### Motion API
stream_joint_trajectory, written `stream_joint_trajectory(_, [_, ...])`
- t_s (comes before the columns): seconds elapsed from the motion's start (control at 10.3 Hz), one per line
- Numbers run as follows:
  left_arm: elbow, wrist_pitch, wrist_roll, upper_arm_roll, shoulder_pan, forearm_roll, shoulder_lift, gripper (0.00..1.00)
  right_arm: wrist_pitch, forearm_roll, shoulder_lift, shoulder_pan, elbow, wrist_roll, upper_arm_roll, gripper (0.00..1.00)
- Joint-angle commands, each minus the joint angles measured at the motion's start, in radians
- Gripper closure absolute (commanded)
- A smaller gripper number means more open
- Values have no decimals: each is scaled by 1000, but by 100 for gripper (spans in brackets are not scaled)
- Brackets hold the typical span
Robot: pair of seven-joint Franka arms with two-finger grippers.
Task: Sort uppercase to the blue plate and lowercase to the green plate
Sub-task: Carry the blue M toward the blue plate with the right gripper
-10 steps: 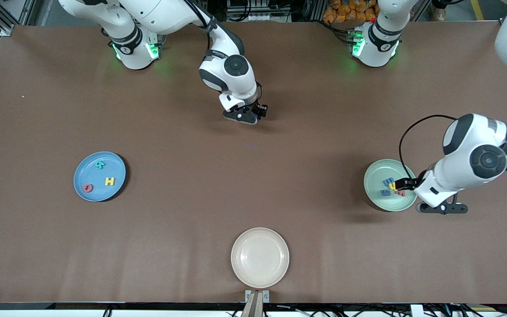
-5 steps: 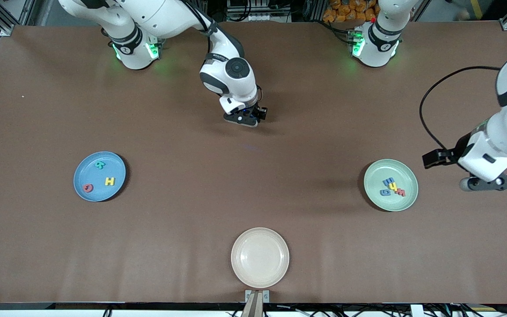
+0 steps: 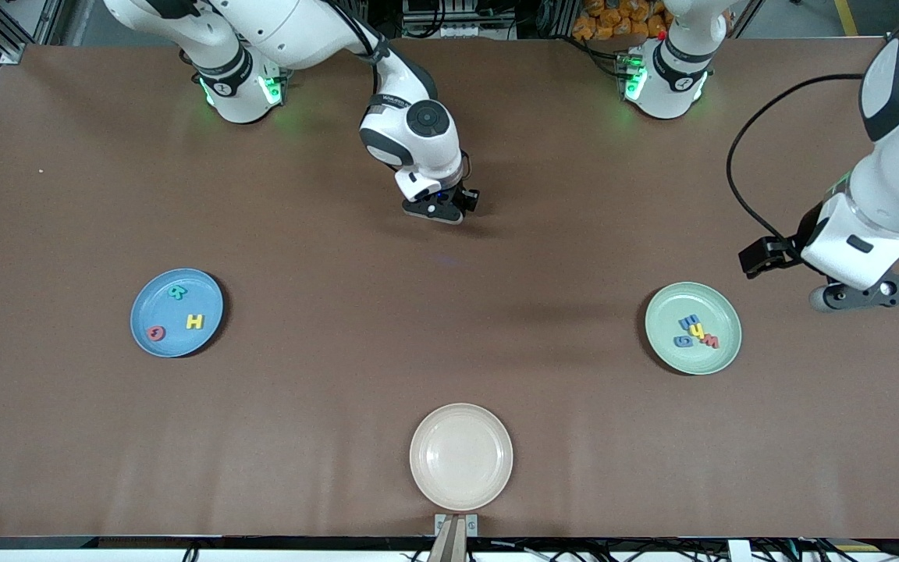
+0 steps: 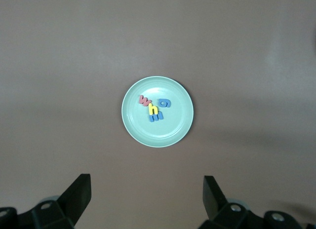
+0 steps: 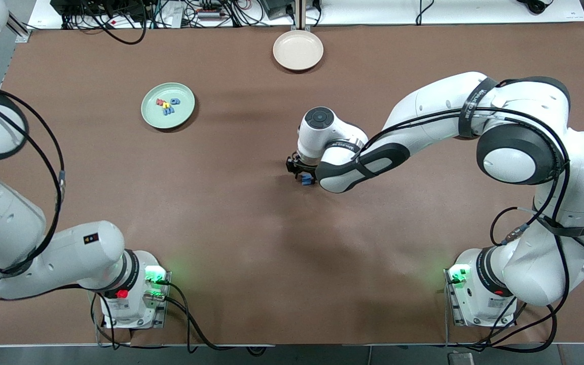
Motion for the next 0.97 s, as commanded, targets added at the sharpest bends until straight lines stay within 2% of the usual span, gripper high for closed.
stream_joint_trajectory(0.0, [-3,-10,88,288,-174,-129,-55,0,-4,-35,15,12,19,32,-8,42])
stream_joint_trajectory(0.19, [-4,-10,153,338,-199,-184,-61,0,-4,-40,18,12,19,32,-8,50])
stream_joint_trajectory(0.29, [-6,-10,203,380,-226,-227,-69,0,-6,-49,18,12,19,32,-8,55])
stream_joint_trajectory(0.49, [-9,-10,217,497,-316,-240,-89,0,-6,-51,20,12,19,32,-8,60])
stream_joint_trajectory(0.88, [-26,-12,214,478,-328,-237,-94,0,-6,-64,23,12,18,32,-8,71])
